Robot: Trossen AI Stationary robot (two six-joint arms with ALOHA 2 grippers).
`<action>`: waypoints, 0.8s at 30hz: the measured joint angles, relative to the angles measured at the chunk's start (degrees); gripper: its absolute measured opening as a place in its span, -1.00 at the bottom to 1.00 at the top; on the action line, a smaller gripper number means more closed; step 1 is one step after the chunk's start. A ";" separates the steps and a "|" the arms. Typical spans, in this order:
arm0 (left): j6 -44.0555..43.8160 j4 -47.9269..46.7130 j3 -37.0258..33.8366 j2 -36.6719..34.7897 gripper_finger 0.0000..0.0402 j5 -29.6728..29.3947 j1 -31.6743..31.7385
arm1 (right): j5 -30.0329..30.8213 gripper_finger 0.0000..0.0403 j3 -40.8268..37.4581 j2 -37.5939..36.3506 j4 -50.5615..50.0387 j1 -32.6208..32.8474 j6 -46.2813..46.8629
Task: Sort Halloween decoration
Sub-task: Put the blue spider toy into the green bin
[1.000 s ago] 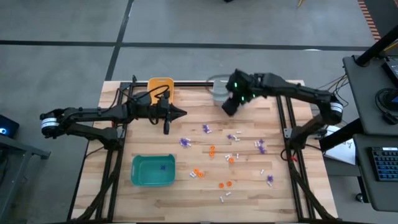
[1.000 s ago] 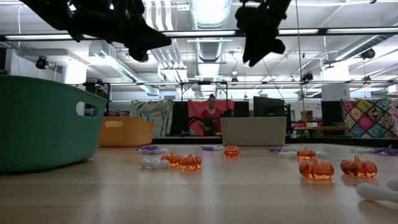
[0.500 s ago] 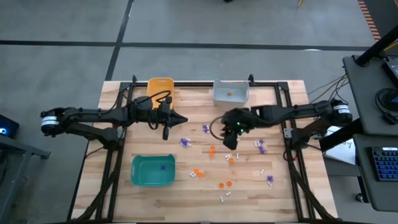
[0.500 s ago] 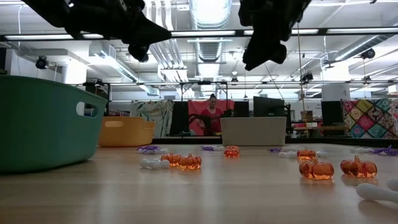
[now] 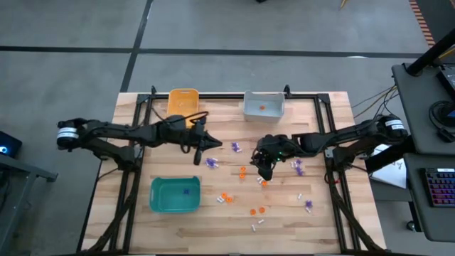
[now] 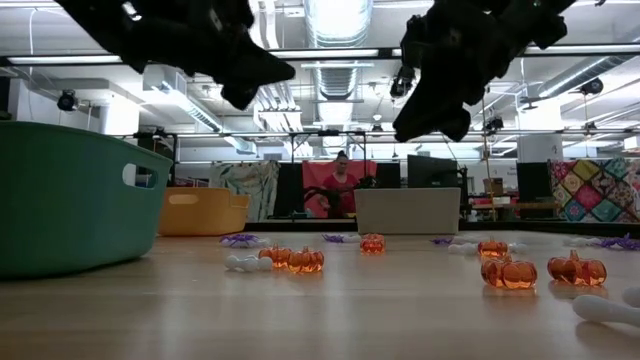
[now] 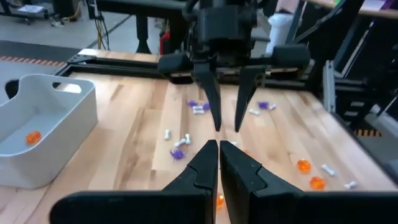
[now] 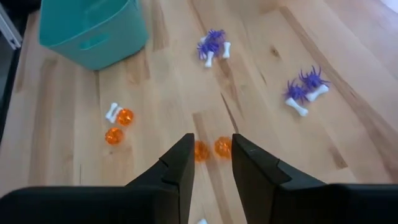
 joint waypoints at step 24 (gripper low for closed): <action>26.25 -14.90 13.38 22.71 -0.98 -0.02 6.02 | -0.01 -0.60 -0.02 -0.15 2.53 0.11 -0.95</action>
